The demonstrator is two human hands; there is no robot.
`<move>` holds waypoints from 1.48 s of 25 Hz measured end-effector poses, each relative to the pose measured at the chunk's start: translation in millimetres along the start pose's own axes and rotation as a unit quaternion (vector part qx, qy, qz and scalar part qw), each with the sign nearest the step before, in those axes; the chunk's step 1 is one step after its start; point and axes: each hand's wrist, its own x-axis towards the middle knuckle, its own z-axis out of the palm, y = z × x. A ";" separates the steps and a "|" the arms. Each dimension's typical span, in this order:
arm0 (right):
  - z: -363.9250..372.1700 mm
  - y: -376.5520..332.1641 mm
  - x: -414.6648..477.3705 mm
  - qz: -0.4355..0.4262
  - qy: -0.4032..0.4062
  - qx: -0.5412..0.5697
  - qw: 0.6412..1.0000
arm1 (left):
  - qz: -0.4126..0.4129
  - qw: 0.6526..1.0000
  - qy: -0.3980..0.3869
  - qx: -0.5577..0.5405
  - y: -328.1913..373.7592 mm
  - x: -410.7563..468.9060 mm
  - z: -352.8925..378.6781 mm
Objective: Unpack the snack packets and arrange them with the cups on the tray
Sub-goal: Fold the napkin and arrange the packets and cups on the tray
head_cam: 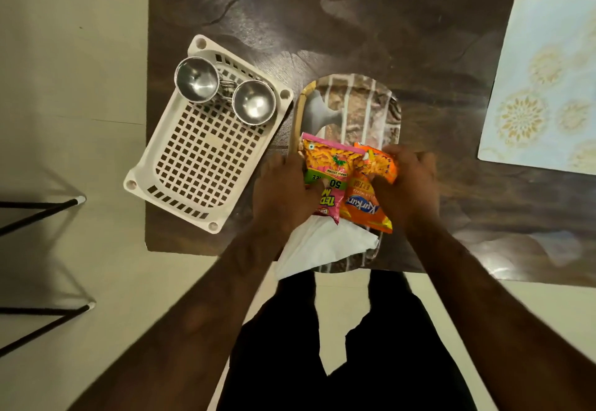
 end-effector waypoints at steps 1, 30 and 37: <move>0.0 -4.2 2.0 -0.002 0.003 0.004 1.000 | 0.013 1.000 0.007 -0.025 1.6 -1.0 -1.5; 71.8 -80.7 -25.7 -0.109 -0.098 0.126 0.981 | -0.064 0.946 0.312 0.062 -112.8 -44.0 -110.5; 39.8 26.9 -25.6 -0.051 -0.224 -0.097 0.968 | -0.022 0.982 -0.113 0.149 -50.8 -91.6 24.7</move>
